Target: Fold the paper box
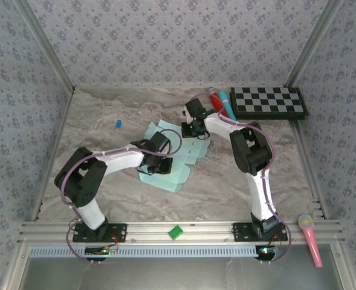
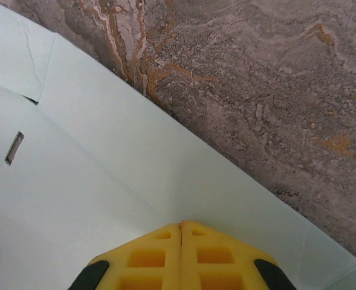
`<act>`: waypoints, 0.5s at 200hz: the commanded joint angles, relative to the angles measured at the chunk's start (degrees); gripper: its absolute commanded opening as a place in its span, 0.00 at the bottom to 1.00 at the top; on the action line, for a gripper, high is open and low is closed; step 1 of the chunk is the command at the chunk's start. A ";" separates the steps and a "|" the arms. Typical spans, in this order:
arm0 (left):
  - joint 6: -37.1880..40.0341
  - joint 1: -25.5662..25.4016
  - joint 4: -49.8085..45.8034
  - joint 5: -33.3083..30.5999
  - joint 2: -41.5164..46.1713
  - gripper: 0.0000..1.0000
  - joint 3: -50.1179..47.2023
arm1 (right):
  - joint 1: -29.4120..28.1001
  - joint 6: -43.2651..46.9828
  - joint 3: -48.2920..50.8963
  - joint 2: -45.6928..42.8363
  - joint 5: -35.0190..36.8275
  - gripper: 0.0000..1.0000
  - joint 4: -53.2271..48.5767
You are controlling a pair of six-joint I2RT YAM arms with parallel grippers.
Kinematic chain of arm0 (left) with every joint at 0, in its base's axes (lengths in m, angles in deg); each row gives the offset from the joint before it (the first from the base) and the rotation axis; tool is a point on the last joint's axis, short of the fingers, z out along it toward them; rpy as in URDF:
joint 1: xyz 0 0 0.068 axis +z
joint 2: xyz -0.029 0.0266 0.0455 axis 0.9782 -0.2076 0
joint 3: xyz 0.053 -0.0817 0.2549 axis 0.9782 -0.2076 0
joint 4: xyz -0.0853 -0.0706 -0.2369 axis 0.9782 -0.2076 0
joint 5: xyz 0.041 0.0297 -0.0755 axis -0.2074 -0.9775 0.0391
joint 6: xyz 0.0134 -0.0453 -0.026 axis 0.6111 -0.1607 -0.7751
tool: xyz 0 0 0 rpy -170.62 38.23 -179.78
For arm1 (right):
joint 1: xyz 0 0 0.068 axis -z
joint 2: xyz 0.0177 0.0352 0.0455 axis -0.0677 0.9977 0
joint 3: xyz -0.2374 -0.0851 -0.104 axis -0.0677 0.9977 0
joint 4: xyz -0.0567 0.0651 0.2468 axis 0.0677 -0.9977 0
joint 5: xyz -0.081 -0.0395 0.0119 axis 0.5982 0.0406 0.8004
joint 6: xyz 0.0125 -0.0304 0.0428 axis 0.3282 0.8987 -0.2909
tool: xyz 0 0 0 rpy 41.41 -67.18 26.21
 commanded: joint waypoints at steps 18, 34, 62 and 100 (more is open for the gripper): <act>2.95 4.73 -1.49 -2.68 3.44 0.06 4.63 | -0.56 -1.21 1.37 -5.42 0.42 0.04 -1.20; 4.09 7.04 -0.39 -3.38 2.19 0.05 4.63 | -0.77 -2.67 3.00 -5.84 0.42 0.04 -0.15; 6.16 8.42 0.50 -2.89 -1.05 0.03 5.59 | -1.46 -4.21 4.31 -5.42 0.68 0.04 0.34; 4.27 8.32 2.50 -1.20 -2.81 0.03 2.97 | -2.26 -4.88 5.19 -4.64 1.03 0.04 0.55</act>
